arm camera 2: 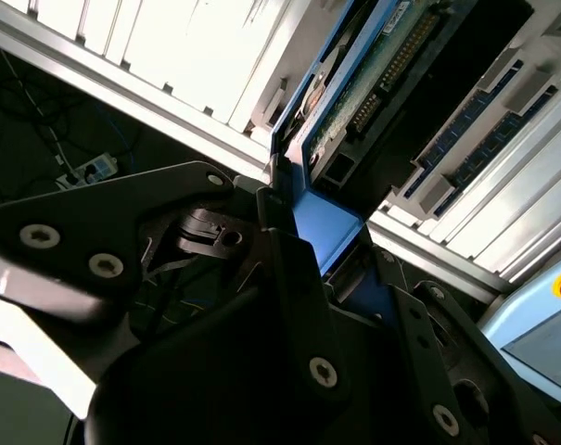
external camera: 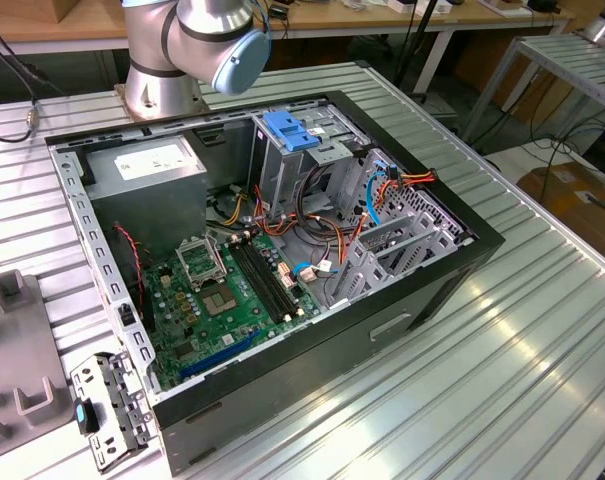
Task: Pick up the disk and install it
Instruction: 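Pick up the disk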
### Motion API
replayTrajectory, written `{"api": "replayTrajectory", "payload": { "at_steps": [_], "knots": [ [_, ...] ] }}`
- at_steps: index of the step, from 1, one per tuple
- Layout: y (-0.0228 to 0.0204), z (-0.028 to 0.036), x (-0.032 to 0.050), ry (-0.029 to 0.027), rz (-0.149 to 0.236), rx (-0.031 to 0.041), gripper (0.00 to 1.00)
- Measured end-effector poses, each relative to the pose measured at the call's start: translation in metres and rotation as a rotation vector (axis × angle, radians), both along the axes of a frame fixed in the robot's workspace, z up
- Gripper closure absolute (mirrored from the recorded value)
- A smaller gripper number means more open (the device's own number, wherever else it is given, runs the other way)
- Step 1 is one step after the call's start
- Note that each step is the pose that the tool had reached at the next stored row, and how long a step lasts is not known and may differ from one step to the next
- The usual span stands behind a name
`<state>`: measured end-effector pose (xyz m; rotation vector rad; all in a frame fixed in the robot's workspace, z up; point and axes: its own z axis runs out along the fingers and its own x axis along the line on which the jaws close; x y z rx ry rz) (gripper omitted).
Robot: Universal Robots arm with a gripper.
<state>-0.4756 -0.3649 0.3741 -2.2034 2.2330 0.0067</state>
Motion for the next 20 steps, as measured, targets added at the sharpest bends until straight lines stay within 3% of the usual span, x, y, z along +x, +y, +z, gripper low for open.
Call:
{"api": "replayTrajectory", "payload": {
  "at_steps": [20],
  "knots": [
    [0.0,0.0073,0.0,0.0001,0.0,0.0001,0.63]
  ]
}}
